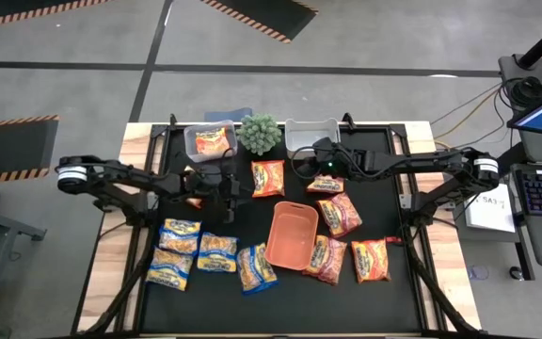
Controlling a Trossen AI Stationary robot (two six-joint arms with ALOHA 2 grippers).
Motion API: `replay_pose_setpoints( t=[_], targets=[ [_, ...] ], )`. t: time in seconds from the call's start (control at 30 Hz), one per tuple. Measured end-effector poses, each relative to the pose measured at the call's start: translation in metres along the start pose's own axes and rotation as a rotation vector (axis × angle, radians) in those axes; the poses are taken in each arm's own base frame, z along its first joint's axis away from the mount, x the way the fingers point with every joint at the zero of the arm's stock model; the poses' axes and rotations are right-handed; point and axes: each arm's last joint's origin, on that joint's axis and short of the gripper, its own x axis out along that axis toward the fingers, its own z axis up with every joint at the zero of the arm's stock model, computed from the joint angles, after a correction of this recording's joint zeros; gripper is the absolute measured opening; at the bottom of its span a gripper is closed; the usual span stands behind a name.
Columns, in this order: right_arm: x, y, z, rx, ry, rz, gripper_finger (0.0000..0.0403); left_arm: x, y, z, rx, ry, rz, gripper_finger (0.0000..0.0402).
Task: Sort Maruchan noodles
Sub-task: Put the orange noodle pack into the transparent bin
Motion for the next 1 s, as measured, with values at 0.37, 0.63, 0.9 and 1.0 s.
replay_pose_setpoints(
  t=[0.37,0.63,0.9,1.0],
  targets=[
    [0.008,0.007,-0.01,0.038,0.169,0.205,0.0009,0.024,0.005,-0.003,0.014,0.057,0.09,0.0125],
    [0.03,0.015,-0.01,0.061,0.194,0.182,0.0009,0.038,0.007,-0.001,0.038,0.074,0.109,0.0125],
    [0.032,0.027,0.007,0.034,0.22,0.162,0.0009,0.038,0.008,0.002,0.059,0.067,0.111,0.0125],
    [0.03,0.029,0.012,0.026,0.236,0.144,0.0009,0.038,0.007,0.001,0.066,0.074,0.11,0.0125]
  ],
)
